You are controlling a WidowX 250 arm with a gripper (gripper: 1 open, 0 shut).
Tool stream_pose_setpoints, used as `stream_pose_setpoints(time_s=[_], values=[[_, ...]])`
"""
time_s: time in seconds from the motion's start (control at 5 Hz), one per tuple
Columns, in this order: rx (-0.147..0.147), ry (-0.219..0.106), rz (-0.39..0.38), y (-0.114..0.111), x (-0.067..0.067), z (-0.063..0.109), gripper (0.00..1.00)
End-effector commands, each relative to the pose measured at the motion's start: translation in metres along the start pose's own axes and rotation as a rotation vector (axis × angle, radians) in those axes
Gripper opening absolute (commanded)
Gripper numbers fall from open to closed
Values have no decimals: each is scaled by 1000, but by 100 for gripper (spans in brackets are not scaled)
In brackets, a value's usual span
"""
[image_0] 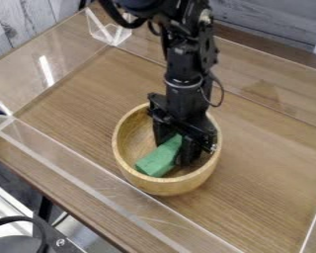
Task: Remove the green block from inside the brown bowl and put it on the table
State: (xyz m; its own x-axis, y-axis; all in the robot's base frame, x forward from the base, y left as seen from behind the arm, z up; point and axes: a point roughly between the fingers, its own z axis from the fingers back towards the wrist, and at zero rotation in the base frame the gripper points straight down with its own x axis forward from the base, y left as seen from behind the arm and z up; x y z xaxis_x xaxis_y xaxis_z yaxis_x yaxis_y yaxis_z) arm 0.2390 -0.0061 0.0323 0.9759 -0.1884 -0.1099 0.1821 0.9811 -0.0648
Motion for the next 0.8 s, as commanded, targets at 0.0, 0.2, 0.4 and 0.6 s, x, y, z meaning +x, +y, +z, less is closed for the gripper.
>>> stream_pose_setpoints(time_s=[0.0,0.2,0.4,0.6], values=[[11,-92,2,4,11,31,0],[13,-132,21,8,14,56,0],[21,-184,55,21,18,86,0],[31,-219,118,54,25,106,0]])
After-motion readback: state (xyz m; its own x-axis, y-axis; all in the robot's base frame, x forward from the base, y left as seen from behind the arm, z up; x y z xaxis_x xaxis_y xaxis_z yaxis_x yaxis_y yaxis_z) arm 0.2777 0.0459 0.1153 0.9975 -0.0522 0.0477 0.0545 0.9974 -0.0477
